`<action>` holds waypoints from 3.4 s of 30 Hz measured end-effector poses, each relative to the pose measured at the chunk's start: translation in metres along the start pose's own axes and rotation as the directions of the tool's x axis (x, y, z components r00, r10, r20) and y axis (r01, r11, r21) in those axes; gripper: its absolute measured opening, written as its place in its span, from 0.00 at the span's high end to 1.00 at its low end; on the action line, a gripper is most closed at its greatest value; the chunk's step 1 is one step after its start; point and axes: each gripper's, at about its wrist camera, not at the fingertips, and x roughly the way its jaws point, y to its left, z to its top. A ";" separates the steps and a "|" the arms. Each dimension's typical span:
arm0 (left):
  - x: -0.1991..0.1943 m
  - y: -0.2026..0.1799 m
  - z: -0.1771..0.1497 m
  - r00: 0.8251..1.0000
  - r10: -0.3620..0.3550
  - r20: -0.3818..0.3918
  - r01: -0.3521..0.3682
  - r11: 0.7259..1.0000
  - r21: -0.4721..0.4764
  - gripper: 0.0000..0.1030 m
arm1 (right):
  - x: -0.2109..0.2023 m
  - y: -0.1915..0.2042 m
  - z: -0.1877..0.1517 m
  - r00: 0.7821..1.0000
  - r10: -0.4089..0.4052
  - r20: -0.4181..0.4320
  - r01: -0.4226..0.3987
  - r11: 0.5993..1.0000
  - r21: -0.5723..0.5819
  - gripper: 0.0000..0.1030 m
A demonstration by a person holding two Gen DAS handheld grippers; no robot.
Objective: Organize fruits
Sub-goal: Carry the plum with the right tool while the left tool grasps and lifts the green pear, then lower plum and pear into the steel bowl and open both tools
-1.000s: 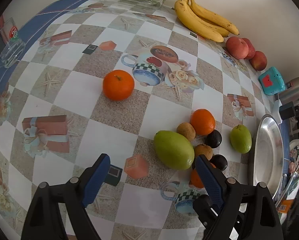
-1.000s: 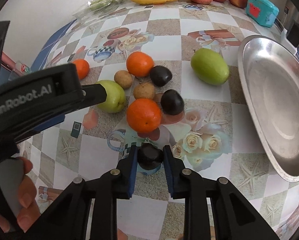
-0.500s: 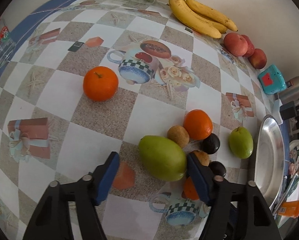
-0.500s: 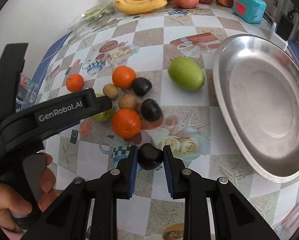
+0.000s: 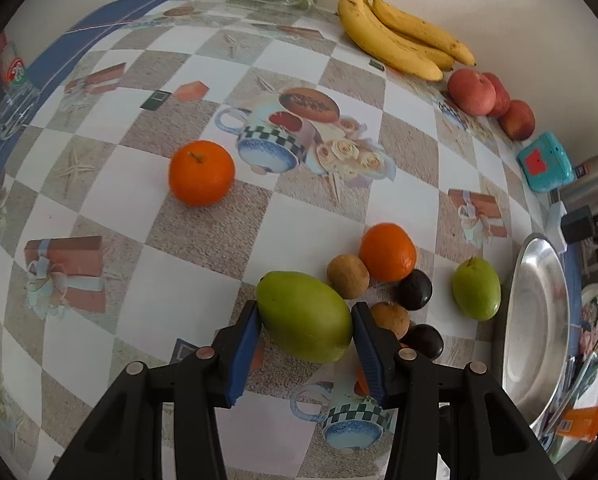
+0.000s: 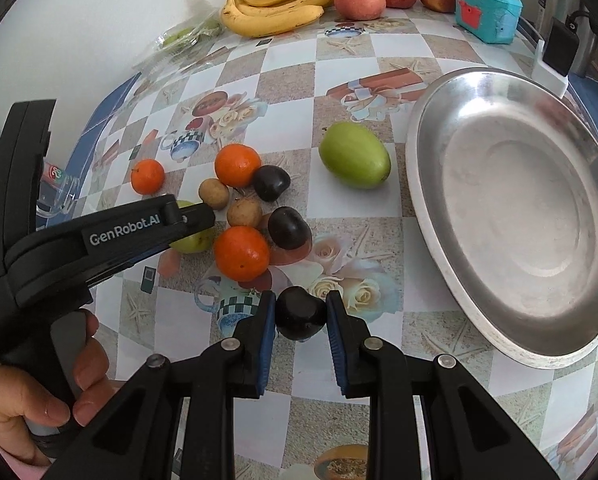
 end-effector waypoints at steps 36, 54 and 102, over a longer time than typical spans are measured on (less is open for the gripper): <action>-0.033 -0.083 -0.027 0.993 -0.100 0.068 0.094 0.992 0.087 0.52 | -0.060 -0.114 0.022 0.989 -0.010 0.149 -0.027 0.968 0.248 0.75; -0.010 -0.167 -0.049 0.978 -0.198 0.059 0.172 0.939 0.299 0.52 | -0.068 -0.148 0.029 0.962 -0.200 0.187 0.143 0.949 0.280 0.74; -0.018 -0.134 -0.038 0.999 0.040 0.016 -0.042 0.982 0.183 0.36 | -0.074 -0.151 0.028 0.949 -0.284 0.135 0.243 0.935 0.257 0.25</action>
